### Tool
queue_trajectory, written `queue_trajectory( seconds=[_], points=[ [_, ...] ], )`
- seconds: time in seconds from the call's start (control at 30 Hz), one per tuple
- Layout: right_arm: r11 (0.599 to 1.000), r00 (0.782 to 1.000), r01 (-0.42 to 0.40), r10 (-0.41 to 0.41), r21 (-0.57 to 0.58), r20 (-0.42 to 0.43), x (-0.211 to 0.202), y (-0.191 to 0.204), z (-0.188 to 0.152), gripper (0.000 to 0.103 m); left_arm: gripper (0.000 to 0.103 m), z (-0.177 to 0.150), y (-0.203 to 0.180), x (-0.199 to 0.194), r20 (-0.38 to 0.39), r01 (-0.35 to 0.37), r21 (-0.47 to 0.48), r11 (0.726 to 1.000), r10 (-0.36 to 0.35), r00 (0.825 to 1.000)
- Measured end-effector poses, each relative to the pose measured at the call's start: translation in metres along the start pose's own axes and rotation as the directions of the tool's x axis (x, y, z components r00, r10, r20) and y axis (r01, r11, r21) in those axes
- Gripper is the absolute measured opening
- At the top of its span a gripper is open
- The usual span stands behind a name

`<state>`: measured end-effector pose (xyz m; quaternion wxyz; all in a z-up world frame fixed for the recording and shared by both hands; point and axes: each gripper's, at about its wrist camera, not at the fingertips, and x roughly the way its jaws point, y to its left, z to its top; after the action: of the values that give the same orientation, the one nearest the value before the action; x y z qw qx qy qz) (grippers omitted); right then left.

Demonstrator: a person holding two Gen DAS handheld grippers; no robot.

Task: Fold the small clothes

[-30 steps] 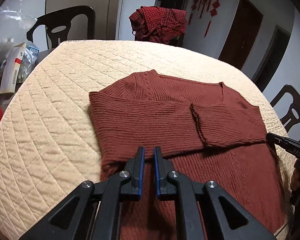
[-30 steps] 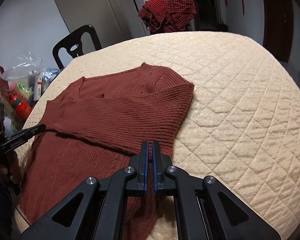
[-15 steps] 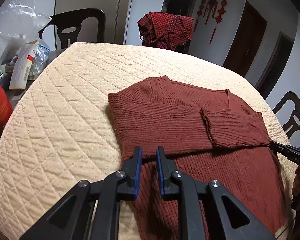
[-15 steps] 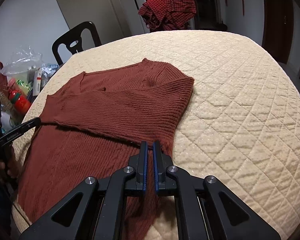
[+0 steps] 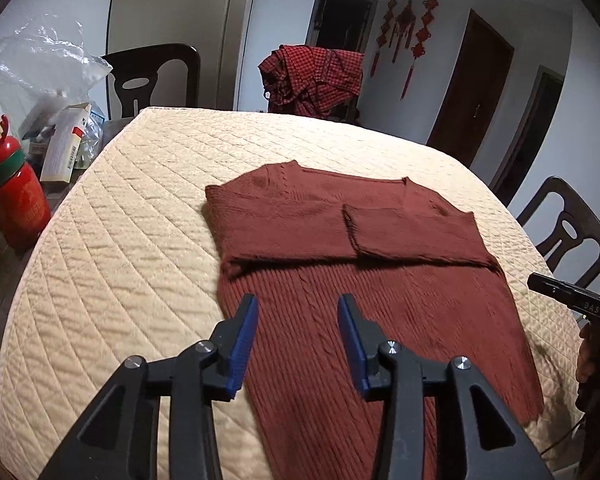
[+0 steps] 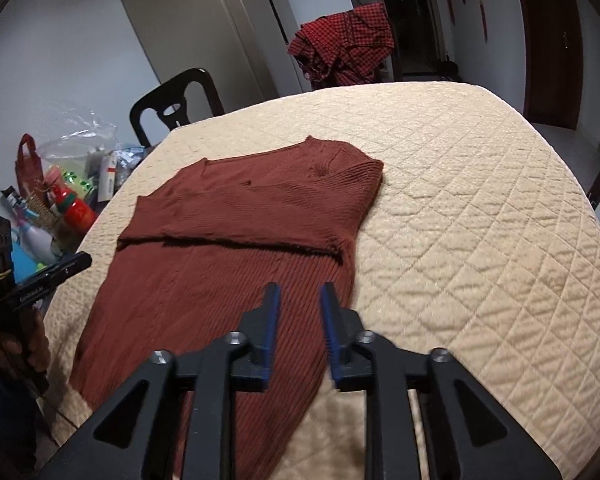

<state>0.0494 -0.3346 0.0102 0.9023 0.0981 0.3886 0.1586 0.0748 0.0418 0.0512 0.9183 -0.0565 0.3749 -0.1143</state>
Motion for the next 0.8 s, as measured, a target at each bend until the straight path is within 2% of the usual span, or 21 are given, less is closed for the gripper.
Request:
queue_trajectory(
  seconds=[0.03,0.47,0.6,0.8],
  points=[
    [1.000,1.000,-0.007,0.007,-0.002,0.002,-0.002,0.002,-0.003,0.032,0.044,-0.002,-0.002,-0.002,0.002,0.001,0.004,1.000,-0.001,1.000],
    [0.997,0.996,-0.074,0.073,-0.018,-0.043,-0.028,0.018,-0.042,0.032,0.045,-0.044,-0.014,-0.031,-0.031,0.008,0.003,1.000,-0.008,0.999],
    [0.994,0.993,-0.105,0.105,0.014,-0.055,-0.037,0.015,-0.054,0.032,0.050,-0.054,-0.007,-0.044,-0.037,0.004,-0.023,1.000,-0.005,0.999],
    [0.988,0.983,-0.118,0.130,0.099,-0.133,-0.026,0.005,-0.086,0.033,0.050,-0.081,0.003,-0.043,-0.101,0.035,-0.086,0.996,-0.044,0.994]
  ],
)
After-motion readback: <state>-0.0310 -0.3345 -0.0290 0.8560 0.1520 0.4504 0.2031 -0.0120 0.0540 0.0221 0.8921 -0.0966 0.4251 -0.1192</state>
